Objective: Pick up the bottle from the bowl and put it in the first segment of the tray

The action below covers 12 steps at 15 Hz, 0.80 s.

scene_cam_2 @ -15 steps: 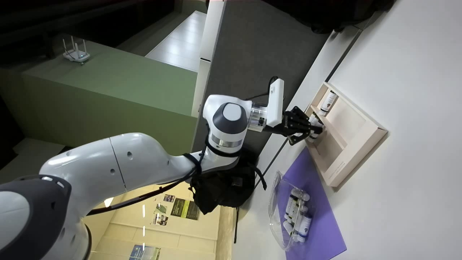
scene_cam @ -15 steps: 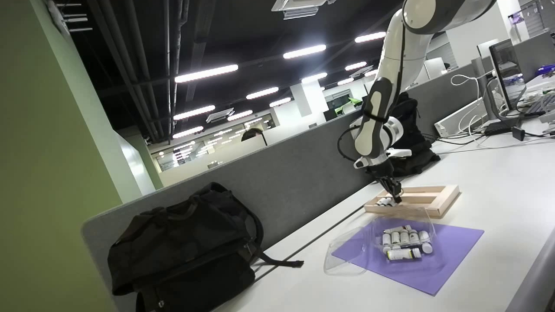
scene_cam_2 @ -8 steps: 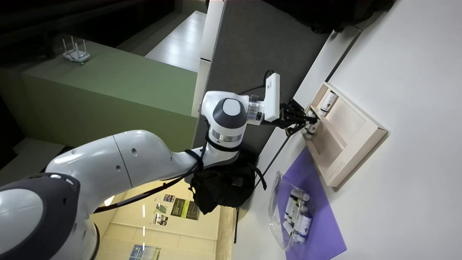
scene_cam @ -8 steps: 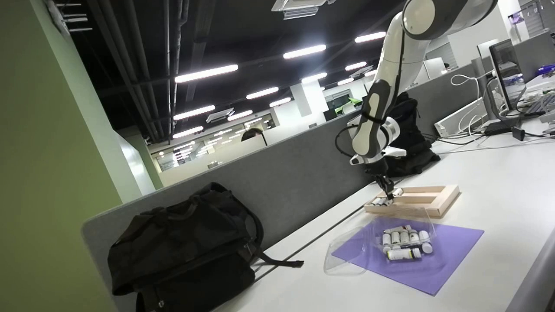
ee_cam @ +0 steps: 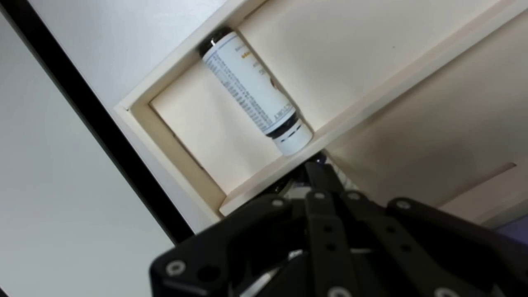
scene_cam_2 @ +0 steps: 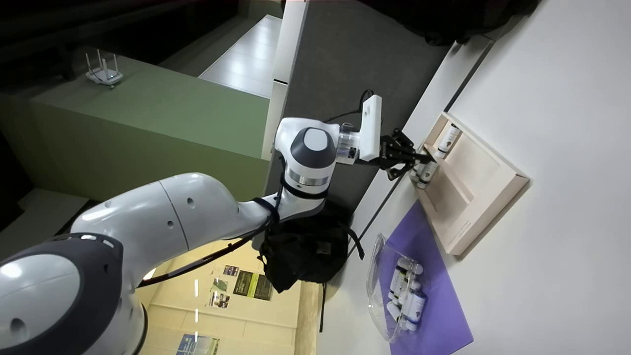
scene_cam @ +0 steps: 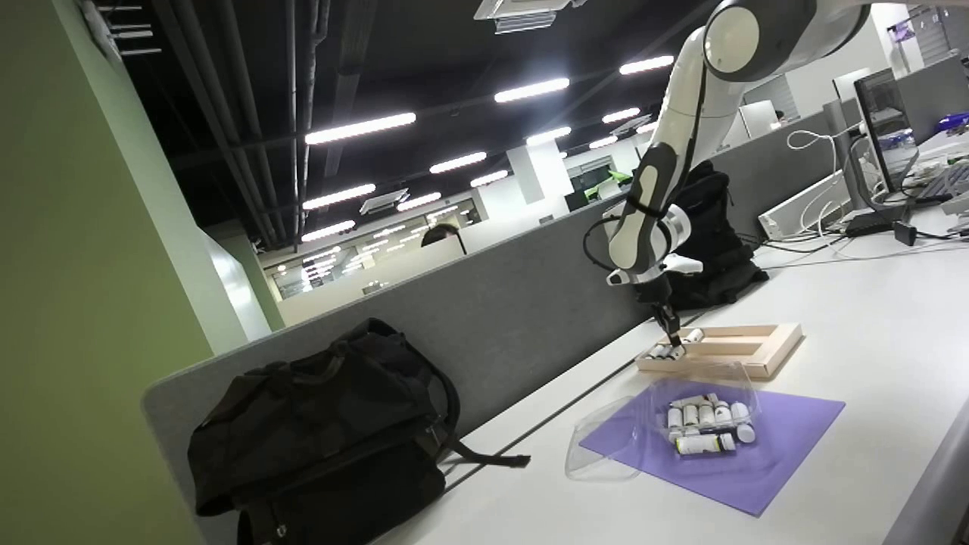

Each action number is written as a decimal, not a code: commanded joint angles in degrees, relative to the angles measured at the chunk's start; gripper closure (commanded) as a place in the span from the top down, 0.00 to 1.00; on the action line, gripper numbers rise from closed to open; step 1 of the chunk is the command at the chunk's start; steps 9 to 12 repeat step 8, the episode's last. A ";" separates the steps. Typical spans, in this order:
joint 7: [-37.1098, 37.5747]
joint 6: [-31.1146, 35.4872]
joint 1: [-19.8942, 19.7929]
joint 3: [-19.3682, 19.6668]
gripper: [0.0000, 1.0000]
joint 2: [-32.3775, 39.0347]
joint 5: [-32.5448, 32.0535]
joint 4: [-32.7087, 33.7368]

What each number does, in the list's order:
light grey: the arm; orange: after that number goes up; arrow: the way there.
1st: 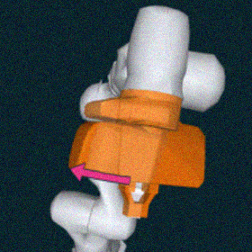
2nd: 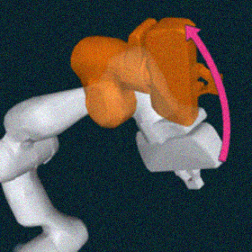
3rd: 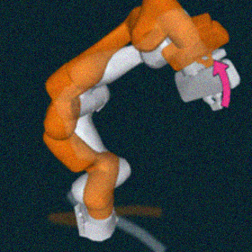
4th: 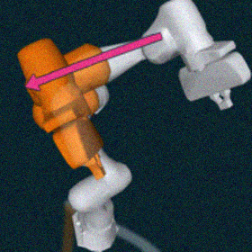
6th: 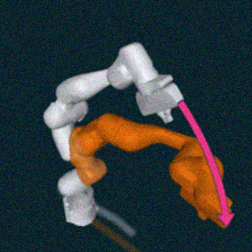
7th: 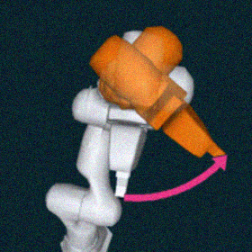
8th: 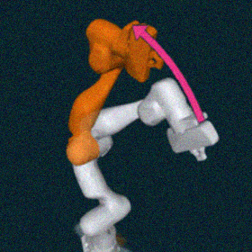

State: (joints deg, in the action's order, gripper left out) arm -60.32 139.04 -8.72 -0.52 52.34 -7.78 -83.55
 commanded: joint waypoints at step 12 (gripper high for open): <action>0.89 -11.24 0.97 -1.10 0.31 -3.99 -0.93 0.68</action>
